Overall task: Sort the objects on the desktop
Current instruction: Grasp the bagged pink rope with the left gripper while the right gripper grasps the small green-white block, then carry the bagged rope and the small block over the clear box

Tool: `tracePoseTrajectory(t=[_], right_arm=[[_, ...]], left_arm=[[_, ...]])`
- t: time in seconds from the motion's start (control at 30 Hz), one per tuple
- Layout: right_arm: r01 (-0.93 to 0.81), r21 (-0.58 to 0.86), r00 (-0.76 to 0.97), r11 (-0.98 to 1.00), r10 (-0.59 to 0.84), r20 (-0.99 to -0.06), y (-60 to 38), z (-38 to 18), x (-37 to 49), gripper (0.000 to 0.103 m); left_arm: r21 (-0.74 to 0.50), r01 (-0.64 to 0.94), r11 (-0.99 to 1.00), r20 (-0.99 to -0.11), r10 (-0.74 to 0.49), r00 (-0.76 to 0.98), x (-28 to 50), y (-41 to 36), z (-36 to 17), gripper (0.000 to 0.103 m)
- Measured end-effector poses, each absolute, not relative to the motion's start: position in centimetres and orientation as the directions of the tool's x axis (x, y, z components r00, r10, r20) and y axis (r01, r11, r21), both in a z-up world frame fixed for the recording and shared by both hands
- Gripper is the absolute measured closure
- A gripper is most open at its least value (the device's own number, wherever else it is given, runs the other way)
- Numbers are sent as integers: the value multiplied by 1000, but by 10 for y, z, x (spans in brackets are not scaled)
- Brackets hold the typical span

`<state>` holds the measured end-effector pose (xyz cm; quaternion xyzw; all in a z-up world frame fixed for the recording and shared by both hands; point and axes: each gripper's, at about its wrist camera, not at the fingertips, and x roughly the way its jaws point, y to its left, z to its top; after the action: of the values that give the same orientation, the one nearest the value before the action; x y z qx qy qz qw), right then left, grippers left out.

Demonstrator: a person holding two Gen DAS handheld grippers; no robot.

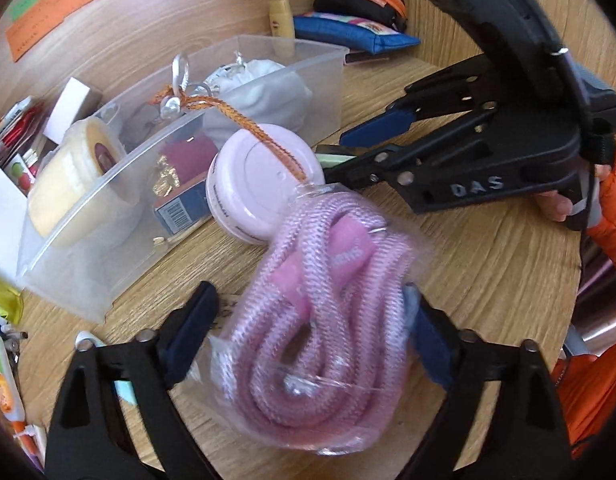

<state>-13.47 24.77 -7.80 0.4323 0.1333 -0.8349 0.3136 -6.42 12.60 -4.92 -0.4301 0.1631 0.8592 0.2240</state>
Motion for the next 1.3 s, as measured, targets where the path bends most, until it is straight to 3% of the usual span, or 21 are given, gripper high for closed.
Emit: tracePoseTrajectory(t=[0.1, 0.4, 0.73, 1.3], right_arm=[[644, 61, -427, -763, -425, -798, 251, -76, -132, 86], [622, 93, -452, -778, -453, -768, 262, -64, -130, 87], [621, 64, -523, -781, -473, -709, 267, -33, -113, 90], [609, 53, -437, -792, -390, -810, 245, -71, -138, 83]], left_arm=[[55, -508, -859, -802, 265, -535, -60, 121, -42, 35], [8, -375, -927, -780, 229, -583, -48, 92, -37, 41], [-39, -277, -960, -730, 216, -649, -33, 56, -14, 42], [-109, -196, -975, -647, 219, -730, -24, 37, 8, 42]])
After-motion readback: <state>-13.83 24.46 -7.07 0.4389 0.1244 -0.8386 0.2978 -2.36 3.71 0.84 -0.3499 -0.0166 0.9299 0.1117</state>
